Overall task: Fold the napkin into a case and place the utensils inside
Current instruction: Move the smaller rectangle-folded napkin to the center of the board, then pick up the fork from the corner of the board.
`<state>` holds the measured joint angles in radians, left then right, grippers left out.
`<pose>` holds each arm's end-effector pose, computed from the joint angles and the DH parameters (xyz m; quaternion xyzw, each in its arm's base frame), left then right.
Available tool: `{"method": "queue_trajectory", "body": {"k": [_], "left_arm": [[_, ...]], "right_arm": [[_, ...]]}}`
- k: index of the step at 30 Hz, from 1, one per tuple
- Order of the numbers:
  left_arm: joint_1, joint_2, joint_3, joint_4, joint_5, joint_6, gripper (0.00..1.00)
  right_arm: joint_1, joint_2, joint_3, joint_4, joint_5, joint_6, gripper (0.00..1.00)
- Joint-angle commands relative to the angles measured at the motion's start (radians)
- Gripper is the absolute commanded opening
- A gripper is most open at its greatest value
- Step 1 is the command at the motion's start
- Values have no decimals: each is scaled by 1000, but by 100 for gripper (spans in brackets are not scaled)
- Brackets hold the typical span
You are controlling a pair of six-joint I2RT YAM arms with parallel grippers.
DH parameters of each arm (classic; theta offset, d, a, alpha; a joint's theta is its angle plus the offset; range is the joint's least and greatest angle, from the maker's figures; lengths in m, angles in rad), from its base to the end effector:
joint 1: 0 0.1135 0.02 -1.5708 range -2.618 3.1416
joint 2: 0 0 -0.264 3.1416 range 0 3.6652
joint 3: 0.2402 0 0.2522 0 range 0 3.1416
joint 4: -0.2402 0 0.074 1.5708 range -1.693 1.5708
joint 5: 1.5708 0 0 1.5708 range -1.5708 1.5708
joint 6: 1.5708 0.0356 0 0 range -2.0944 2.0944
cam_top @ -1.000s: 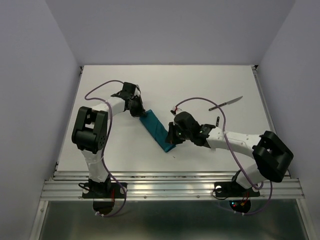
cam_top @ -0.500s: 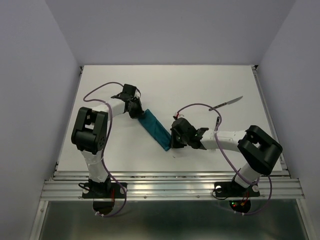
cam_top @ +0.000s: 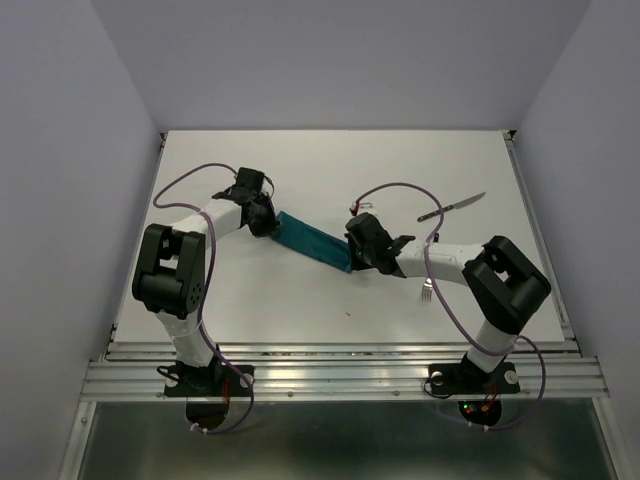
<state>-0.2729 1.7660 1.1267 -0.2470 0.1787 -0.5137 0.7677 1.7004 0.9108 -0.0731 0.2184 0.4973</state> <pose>0.3570 -0.1065 0.1900 -0.0830 0.9350 -0.2057 0.2765 0.2499 0.2305 0.1610 -0.0882 0.9290 0.1213 0.3384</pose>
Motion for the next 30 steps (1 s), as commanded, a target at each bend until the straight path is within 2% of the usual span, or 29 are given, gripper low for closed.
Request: {"method": "queue_trajectory", "body": {"k": [1, 4, 5, 6, 10, 15, 23, 26, 30], "left_arm": [[1, -2, 47, 9, -7, -11, 0], [1, -16, 85, -12, -25, -6, 0], [1, -19, 93, -18, -30, -3, 0], [1, -22, 100, -26, -36, 0, 0], [3, -40, 137, -60, -48, 10, 0], [3, -45, 171, -95, -47, 35, 0], [3, -54, 214, -138, -36, 67, 2], [3, -54, 229, -153, -39, 67, 6], [8, -42, 255, -178, -51, 79, 14]], "right_arm": [[-15, 30, 74, -33, 43, -85, 2], [-15, -48, 95, -57, 33, -65, 17], [-15, -71, 96, -59, 38, -62, 32], [-15, -94, 96, -65, 47, -60, 40], [-39, -208, 106, -167, 139, -13, 63], [-166, -292, 68, -293, 125, 86, 70], [-385, -449, -102, -409, 59, 184, 72], [-438, -453, -157, -406, 29, 182, 72], [-462, -383, -164, -406, 24, 152, 72]]}}
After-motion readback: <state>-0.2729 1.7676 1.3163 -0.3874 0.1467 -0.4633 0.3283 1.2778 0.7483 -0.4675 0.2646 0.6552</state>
